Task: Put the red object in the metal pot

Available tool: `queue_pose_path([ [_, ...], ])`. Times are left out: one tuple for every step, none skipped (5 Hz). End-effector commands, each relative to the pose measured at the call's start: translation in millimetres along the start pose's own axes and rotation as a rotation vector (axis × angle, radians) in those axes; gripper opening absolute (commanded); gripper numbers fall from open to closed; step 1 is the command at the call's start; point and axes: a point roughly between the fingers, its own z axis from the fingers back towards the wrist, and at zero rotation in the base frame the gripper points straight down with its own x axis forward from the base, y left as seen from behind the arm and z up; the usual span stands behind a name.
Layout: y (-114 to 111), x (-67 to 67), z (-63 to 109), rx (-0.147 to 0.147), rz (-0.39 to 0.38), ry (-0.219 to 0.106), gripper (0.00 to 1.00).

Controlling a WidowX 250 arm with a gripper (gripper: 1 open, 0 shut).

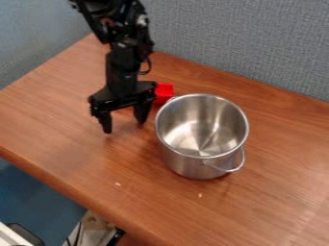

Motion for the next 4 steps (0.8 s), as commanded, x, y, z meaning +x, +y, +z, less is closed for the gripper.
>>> queue_pose_path([
  [-7.1, 3.7, 13.4, -0.048, -0.002, -0.028, 1.0],
  [-9.1, 2.8, 15.6, -0.067, 0.0, -0.036, 1.0],
  [-3.7, 4.8, 26.9, -0.067, 0.009, -0.033, 1.0],
  [0.8, 7.5, 40.9, -0.069, 0.019, -0.029, 1.0],
])
